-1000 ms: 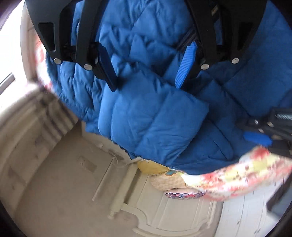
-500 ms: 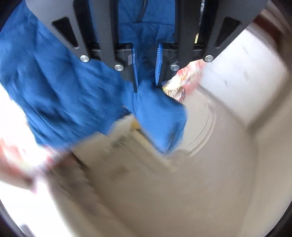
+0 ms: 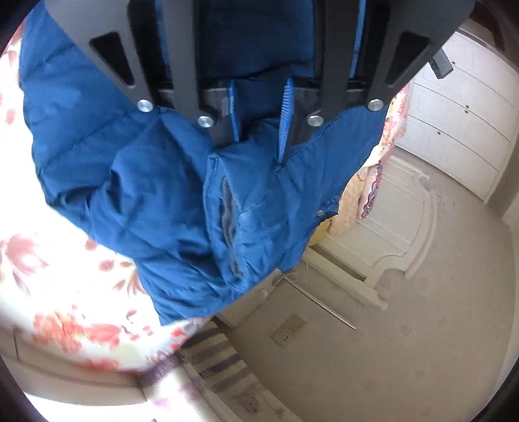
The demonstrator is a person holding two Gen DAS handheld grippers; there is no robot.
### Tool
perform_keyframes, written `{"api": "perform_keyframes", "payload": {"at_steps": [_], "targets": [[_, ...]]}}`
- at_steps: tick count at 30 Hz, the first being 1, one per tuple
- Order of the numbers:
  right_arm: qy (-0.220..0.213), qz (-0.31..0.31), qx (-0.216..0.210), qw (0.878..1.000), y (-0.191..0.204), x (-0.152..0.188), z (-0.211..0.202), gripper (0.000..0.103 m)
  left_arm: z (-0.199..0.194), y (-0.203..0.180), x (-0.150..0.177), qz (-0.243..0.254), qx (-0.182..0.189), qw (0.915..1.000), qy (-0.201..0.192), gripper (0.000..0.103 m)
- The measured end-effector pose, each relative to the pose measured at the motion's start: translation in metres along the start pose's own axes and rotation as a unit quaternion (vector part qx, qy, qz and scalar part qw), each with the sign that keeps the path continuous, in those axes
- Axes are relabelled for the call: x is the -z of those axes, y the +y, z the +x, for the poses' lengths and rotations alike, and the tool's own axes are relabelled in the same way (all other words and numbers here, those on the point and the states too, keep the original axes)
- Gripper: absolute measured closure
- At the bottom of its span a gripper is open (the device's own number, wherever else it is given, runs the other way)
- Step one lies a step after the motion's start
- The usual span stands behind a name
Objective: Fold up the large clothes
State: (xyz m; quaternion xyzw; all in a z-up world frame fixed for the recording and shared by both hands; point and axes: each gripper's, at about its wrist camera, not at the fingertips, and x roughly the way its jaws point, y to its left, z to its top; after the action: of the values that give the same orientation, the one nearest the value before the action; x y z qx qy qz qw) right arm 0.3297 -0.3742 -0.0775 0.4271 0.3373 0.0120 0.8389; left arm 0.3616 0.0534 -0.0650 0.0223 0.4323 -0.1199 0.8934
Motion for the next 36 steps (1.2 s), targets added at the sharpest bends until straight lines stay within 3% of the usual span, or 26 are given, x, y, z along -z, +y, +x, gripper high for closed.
{"api": "perform_keyframes", "payload": {"at_steps": [5, 8, 10, 11, 13, 16, 18, 20, 21, 22, 24, 28, 30, 31, 32, 34, 36], "targets": [[-0.025, -0.013, -0.022, 0.999, 0.02, 0.014, -0.036, 0.092, 0.0, 0.004, 0.0, -0.009, 0.011, 0.9999, 0.0, 0.063], [-0.008, -0.01, 0.005, 1.0, 0.014, 0.024, -0.039, 0.091, 0.0, 0.006, 0.0, -0.013, 0.016, 0.9998, -0.001, 0.063], [0.009, 0.001, 0.027, 1.0, 0.001, 0.026, -0.031, 0.081, -0.001, 0.007, 0.0, -0.016, 0.021, 0.9996, -0.002, 0.062], [0.016, 0.017, 0.032, 0.999, -0.005, 0.024, -0.029, 0.07, -0.002, 0.008, 0.0, -0.018, 0.022, 0.9996, -0.005, 0.062], [0.011, 0.018, 0.043, 0.999, -0.002, 0.022, -0.035, 0.062, -0.01, 0.007, 0.003, -0.013, 0.019, 0.9996, -0.014, 0.062], [-0.054, -0.035, 0.094, 0.993, 0.015, 0.016, -0.066, 0.062, -0.03, 0.009, 0.006, -0.007, 0.021, 0.9993, -0.029, 0.062], [-0.112, -0.098, 0.137, 0.979, 0.034, 0.013, -0.087, 0.061, -0.059, 0.013, 0.0, -0.02, 0.039, 0.9965, -0.071, 0.062], [-0.128, -0.154, 0.154, 0.968, 0.052, 0.006, -0.088, 0.061, -0.071, 0.011, -0.016, -0.021, 0.043, 0.9947, -0.091, 0.061], [-0.128, -0.186, 0.161, 0.961, 0.066, 0.002, -0.082, 0.061, -0.073, 0.007, -0.028, -0.019, 0.042, 0.9945, -0.094, 0.053], [-0.123, -0.204, 0.157, 0.959, 0.074, -0.001, -0.076, 0.061, -0.072, 0.003, -0.038, -0.017, 0.04, 0.9948, -0.092, 0.039], [-0.112, -0.242, 0.149, 0.952, 0.094, -0.005, -0.059, 0.061, -0.059, -0.009, -0.062, -0.006, 0.026, 0.9966, -0.078, 0.022], [-0.062, -0.305, 0.181, 0.933, 0.108, -0.007, -0.005, 0.061, -0.009, -0.036, -0.08, 0.028, 0.002, 0.999, -0.036, 0.021], [-0.012, -0.305, 0.207, 0.93, 0.094, -0.005, 0.025, 0.061, 0.016, -0.04, -0.073, 0.031, -0.012, 0.9994, -0.011, 0.021], [0.007, -0.313, 0.217, 0.925, 0.084, -0.001, 0.037, 0.061, 0.034, -0.041, -0.064, 0.04, -0.022, 0.999, 0.005, 0.016], [0.011, -0.326, 0.214, 0.921, 0.077, 0.004, 0.043, 0.061, 0.041, -0.041, -0.057, 0.05, -0.025, 0.9984, -0.003, 0.014], [0.03, -0.307, 0.202, 0.93, 0.072, -0.001, 0.045, 0.061, 0.044, -0.04, -0.053, 0.054, -0.024, 0.9982, -0.013, 0.013], [0.038, -0.31, 0.202, 0.928, 0.07, -0.001, 0.048, 0.06, 0.045, -0.042, -0.055, 0.058, -0.029, 0.9978, -0.011, 0.013]]}}
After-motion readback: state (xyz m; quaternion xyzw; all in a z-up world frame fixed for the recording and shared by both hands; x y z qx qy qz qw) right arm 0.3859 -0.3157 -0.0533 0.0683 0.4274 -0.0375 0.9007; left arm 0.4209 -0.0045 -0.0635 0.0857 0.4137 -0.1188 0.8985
